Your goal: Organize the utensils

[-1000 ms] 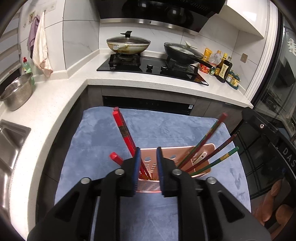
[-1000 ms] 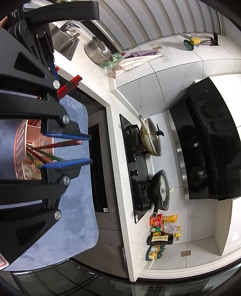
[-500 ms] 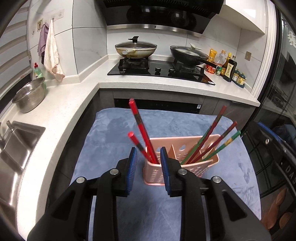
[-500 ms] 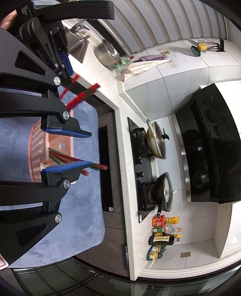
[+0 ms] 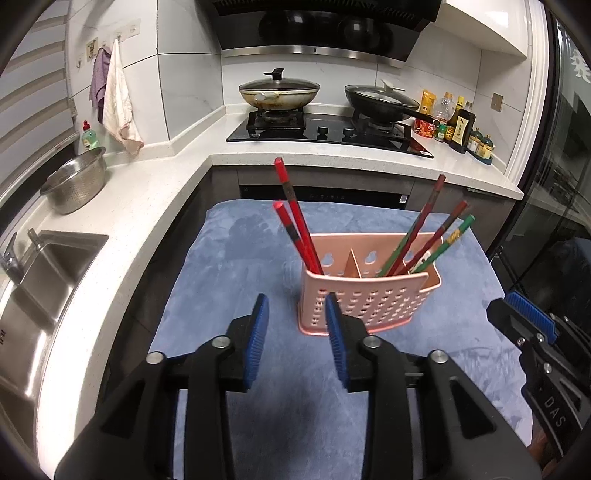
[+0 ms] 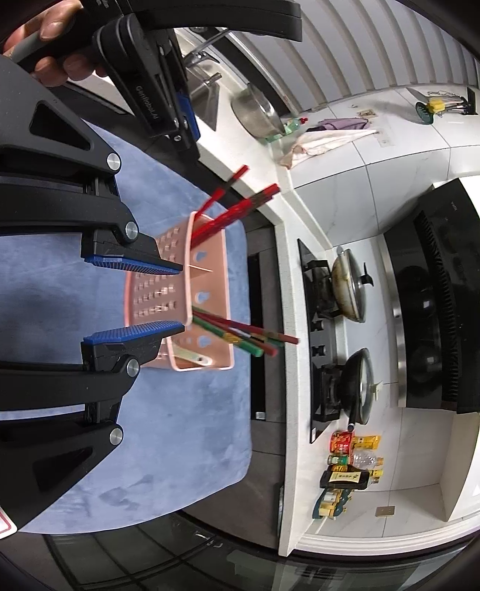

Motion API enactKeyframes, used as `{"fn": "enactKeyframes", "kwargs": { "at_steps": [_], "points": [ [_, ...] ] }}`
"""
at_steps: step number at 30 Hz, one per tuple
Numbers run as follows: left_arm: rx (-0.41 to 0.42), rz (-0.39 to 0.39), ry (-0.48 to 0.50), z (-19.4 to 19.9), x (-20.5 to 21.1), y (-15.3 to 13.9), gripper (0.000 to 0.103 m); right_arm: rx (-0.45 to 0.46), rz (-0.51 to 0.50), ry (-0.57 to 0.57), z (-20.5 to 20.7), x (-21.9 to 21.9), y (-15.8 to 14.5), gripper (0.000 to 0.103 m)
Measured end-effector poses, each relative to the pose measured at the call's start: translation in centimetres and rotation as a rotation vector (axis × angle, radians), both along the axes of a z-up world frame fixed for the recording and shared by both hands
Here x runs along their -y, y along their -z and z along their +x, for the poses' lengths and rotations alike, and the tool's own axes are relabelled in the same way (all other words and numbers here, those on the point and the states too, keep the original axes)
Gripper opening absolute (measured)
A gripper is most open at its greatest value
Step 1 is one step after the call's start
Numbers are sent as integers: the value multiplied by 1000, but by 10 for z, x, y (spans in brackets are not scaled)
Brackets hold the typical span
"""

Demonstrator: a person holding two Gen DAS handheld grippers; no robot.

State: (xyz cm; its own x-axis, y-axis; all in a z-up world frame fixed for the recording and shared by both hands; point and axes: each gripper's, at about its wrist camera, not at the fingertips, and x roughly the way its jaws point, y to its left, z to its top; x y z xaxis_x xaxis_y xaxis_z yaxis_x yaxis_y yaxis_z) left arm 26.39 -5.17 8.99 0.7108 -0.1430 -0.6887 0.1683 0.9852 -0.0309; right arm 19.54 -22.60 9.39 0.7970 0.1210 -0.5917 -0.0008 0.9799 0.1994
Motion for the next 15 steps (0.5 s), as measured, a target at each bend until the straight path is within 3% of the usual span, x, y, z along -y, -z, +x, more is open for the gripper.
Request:
{"fn": "enactKeyframes", "kwargs": {
  "at_steps": [7,9,11,15],
  "points": [
    [-13,9,-3,-17,-3,11,32,-17,-25,11,-21,-8,6,28],
    [-18,14,-5,-20,-4,15,33,-21,-28,15,-26,-8,9,36],
    [-23,12,-8,-24,-5,18,33,-21,-51,28,-32,-10,11,37],
    [-26,16,-17,-33,-7,24,42,-36,-67,42,-39,-10,18,37]
  ]
}}
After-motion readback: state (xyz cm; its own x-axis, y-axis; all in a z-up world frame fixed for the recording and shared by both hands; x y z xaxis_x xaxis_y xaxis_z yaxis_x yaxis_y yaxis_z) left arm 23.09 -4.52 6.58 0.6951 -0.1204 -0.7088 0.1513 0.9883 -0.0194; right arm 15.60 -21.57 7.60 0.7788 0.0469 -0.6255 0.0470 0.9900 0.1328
